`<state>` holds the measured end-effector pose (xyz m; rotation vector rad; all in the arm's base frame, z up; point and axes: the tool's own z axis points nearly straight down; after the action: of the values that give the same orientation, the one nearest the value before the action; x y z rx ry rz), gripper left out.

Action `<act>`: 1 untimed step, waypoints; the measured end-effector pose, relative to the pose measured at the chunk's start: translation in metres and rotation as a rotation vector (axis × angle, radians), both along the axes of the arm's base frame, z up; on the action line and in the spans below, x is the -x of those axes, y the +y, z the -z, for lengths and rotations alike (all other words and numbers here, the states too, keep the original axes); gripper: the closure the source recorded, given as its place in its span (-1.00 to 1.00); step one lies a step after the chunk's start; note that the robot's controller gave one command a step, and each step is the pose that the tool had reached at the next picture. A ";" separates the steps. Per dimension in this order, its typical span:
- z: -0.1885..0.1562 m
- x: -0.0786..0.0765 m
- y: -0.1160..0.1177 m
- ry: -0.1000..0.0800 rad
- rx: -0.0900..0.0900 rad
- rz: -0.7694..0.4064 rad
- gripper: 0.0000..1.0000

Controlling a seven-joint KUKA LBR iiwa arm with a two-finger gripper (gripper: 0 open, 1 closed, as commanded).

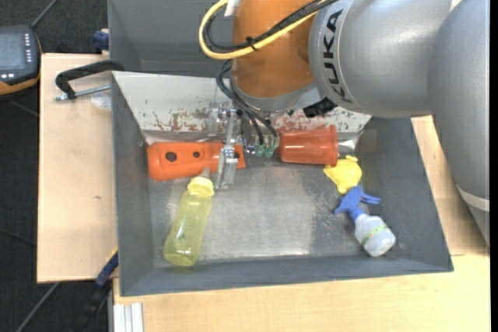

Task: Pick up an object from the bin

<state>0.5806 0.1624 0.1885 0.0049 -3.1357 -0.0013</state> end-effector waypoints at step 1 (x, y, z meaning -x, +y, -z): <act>-0.005 -0.001 -0.001 -0.008 -0.001 0.002 -1.00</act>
Offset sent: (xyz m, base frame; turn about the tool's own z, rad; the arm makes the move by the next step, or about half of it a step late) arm -0.0304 -0.0701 -0.0202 -0.2625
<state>0.5819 0.1617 0.1936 0.0017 -3.1433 -0.0035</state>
